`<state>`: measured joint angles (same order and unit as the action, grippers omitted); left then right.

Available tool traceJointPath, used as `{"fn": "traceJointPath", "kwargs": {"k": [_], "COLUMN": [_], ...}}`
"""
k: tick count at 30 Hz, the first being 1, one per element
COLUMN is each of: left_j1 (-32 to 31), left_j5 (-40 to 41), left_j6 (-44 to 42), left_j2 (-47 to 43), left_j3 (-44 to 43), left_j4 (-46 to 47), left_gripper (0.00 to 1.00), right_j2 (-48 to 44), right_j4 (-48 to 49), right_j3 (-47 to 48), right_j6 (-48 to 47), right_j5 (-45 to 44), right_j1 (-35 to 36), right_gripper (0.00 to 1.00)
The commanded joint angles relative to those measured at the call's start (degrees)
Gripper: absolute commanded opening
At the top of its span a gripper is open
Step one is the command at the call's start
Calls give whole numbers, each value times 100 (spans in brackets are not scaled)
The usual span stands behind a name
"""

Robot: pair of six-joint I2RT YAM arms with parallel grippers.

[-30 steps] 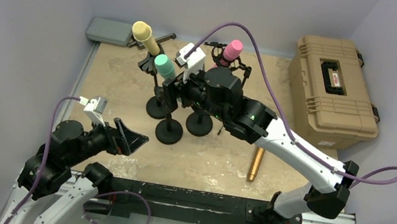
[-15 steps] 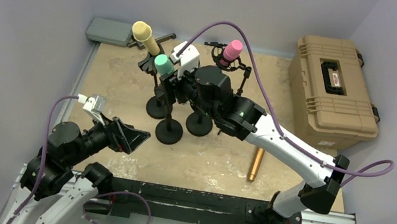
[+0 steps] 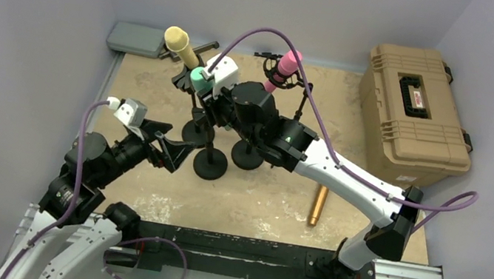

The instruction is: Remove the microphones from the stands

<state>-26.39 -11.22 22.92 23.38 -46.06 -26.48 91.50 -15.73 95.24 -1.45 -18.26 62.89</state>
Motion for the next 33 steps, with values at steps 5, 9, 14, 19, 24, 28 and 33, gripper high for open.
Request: {"fn": "traceJointPath", "kwargs": {"k": [5, 9, 14, 19, 24, 28, 33], "left_j1": [-24, -15, 60, 129, 127, 126, 126], "left_j5": [32, -22, -198, -537, -472, -550, -287], "left_j6": [-786, -917, -1033, -787, -644, -678, -1070], "left_j2": [383, 638, 620, 627, 510, 237, -19], "left_j3": [283, 280, 392, 376, 319, 185, -320], "left_j4": [1672, 1984, 2129, 1911, 1440, 1033, 424], "left_gripper": [98, 97, 96, 96, 96, 96, 97], "right_j2": [17, 26, -11, -51, -59, -136, -941], "right_j4": [318, 332, 402, 274, -91, -791, -1002], "right_j3": [217, 249, 168, 178, 412, 695, 116], "right_j6": [-183, -145, -230, -281, 5, 489, 868], "right_j5": [16, 29, 109, 213, 102, -137, -237], "right_j1": [4, 3, 6, 5, 4, 4, 3], "right_gripper": [21, 10, 1, 5, 56, 67, 76]}}
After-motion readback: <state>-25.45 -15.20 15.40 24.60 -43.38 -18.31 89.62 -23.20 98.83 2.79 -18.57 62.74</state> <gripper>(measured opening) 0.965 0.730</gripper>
